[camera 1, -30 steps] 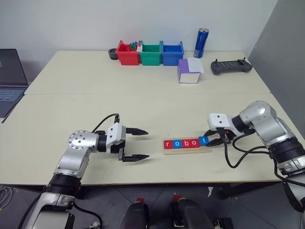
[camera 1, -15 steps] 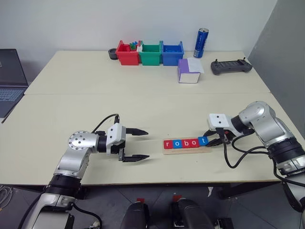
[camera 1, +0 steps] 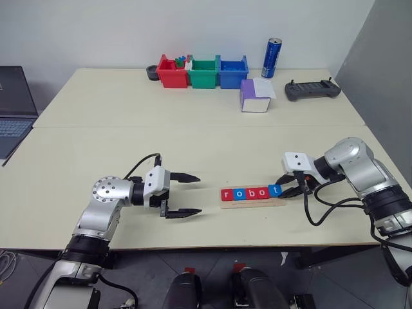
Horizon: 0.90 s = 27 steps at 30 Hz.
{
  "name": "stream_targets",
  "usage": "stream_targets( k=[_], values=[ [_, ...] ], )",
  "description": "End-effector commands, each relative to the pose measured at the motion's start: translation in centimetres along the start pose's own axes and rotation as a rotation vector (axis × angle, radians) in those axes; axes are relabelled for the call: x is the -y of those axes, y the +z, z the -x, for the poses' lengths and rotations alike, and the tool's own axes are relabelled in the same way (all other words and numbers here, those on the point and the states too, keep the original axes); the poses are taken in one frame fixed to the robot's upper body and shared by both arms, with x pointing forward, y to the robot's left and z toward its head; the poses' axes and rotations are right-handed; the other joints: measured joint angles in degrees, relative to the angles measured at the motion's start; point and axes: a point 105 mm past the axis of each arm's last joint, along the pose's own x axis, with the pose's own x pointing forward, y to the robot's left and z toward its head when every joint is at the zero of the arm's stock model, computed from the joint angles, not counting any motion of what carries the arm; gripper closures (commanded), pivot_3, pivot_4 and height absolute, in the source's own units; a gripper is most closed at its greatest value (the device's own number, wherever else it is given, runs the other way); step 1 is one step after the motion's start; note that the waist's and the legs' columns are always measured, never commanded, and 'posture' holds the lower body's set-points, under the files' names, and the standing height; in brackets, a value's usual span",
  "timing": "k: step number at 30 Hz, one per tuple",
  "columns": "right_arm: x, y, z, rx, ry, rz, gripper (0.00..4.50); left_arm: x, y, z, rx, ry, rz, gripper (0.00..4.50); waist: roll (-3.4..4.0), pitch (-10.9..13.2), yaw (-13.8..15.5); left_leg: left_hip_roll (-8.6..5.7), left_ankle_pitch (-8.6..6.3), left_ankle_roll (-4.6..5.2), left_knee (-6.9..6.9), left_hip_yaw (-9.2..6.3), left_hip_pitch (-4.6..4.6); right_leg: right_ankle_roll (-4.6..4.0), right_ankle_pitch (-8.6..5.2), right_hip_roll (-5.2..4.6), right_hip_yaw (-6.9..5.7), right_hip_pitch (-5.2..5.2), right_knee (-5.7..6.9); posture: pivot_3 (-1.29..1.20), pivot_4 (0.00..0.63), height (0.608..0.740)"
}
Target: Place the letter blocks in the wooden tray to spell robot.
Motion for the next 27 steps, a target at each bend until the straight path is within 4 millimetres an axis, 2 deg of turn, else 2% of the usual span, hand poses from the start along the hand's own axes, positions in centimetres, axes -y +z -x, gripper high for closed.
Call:
stream_targets(
  k=[1,7,27],
  values=[
    [0.3,-0.2,1.2,-0.001,-0.021,0.007,3.05,-0.4,0.9,0.4,0.013,0.013,-0.034,0.00,0.00,0.00,0.01,0.00,0.00,0.00,0.00,0.00,0.00,0.00,0.00,0.00,0.00,0.00,0.00,0.00,0.150,0.740],
    [0.3,-0.5,1.3,-0.008,-0.022,0.004,3.05,-0.3,0.8,0.4,0.011,0.014,-0.031,0.00,0.00,0.00,-0.03,0.00,0.00,0.00,0.00,0.00,0.00,0.00,0.00,0.00,0.00,0.00,0.00,0.00,0.150,0.740],
    [0.3,0.4,-0.2,-0.004,-0.007,0.026,3.05,-0.3,0.8,0.4,0.009,0.015,-0.032,0.00,0.00,0.00,-0.03,0.00,0.00,0.00,0.00,0.00,0.01,0.00,0.00,0.00,0.00,0.00,0.01,0.00,0.150,0.740]
  ],
)
